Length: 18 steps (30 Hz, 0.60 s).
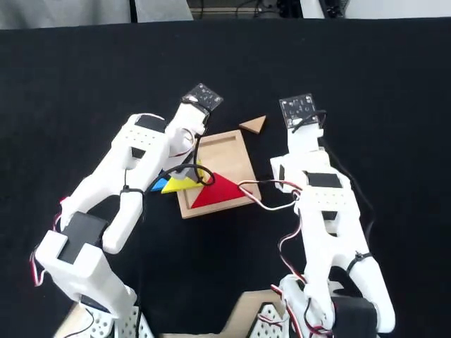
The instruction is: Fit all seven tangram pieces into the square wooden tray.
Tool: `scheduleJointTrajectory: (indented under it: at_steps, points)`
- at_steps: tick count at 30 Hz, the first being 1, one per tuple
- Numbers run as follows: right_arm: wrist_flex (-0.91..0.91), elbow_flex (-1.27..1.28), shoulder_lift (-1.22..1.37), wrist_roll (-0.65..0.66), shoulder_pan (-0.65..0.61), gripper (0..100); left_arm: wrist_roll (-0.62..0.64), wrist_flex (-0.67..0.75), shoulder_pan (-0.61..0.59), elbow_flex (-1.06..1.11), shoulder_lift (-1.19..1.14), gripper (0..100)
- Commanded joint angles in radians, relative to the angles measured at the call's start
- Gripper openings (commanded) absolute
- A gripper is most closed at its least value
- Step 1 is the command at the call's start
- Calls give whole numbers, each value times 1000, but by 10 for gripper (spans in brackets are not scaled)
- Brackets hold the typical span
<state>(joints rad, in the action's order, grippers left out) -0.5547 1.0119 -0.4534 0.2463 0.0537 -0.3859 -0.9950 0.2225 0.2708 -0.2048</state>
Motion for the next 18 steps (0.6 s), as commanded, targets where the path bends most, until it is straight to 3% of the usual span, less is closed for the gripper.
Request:
scheduleJointTrajectory:
  at_steps: [1, 5, 10, 18]
  points:
    - [15, -2, -30, -2, -15, 11, 18, 3, 4, -35, 5, 263]
    - [15, -2, -30, -2, -15, 11, 8, -25, 1, -25, 46, 263]
    - [15, -2, -30, -2, -15, 11, -161, -81, 35, -1, 77, 263]
    - [15, -2, -30, -2, -15, 11, -164, -60, 33, -30, -15, 263]
